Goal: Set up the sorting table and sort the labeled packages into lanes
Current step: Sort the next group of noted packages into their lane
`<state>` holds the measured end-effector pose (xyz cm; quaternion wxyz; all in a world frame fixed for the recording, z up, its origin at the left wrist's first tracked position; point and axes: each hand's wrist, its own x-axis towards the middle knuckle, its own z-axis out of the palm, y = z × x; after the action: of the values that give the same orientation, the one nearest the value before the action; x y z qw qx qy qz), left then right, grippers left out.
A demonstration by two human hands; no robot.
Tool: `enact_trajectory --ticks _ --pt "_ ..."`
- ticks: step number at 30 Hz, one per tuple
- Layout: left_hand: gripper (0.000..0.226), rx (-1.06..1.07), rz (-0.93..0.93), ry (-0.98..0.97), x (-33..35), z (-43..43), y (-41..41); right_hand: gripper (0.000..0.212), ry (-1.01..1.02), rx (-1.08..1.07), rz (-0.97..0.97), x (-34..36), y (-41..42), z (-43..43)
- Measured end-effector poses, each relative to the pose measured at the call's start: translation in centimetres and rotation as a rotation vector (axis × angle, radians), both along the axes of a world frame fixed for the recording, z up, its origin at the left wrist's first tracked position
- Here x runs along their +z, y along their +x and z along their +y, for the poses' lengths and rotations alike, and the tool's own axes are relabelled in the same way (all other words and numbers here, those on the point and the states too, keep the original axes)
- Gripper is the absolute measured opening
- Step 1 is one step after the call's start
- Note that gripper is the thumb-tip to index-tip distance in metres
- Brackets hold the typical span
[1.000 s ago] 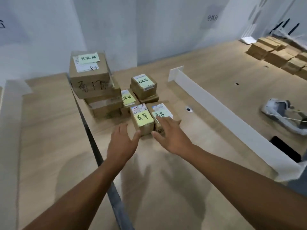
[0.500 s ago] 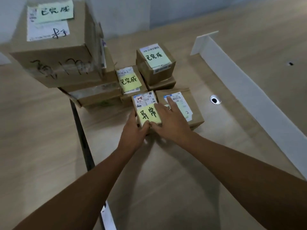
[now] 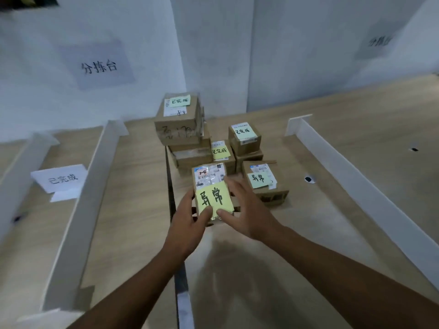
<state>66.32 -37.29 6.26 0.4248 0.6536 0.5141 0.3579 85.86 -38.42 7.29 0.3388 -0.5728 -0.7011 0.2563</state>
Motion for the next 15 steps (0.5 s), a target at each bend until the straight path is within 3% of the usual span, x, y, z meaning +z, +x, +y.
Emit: enact_trajectory --ticks 6,15 --pt "0.059 0.117 0.064 0.161 5.5 -8.5 -9.4 0.087 0.024 0.166 0.130 4.4 -8.6 -6.4" --pt "0.060 0.329 -0.091 0.207 9.4 -17.4 -22.3 0.087 0.141 0.370 0.063 9.3 -22.8 -10.0"
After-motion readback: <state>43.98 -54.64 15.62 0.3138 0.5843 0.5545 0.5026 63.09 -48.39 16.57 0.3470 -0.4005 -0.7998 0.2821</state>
